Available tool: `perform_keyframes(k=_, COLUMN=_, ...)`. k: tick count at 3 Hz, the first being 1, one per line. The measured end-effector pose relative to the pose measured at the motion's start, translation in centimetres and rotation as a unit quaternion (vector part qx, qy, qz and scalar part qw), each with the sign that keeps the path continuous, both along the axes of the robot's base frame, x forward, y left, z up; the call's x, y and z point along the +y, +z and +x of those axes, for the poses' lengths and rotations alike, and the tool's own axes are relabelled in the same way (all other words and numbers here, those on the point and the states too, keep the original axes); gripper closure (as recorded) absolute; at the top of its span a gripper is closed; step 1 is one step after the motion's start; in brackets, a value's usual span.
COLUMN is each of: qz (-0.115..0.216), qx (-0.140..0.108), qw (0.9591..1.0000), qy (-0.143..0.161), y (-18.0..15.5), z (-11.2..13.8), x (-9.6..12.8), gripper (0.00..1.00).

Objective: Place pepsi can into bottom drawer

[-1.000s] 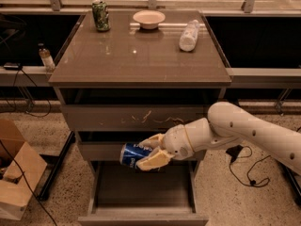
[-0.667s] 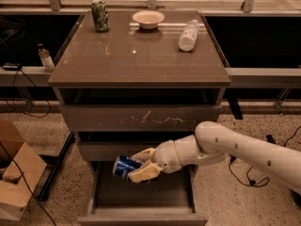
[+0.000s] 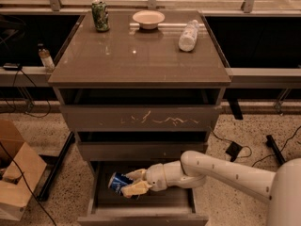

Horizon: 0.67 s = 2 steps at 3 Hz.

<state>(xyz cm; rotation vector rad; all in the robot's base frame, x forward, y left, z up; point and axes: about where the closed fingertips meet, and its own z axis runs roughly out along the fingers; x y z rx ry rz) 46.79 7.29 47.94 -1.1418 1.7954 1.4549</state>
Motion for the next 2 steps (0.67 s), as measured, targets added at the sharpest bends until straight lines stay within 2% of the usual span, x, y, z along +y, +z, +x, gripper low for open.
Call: perform_keyframes(k=2, qz=0.009, qx=0.068, qw=0.9974, qy=-0.024, y=-11.9, z=1.8, x=0.5, gripper=1.00)
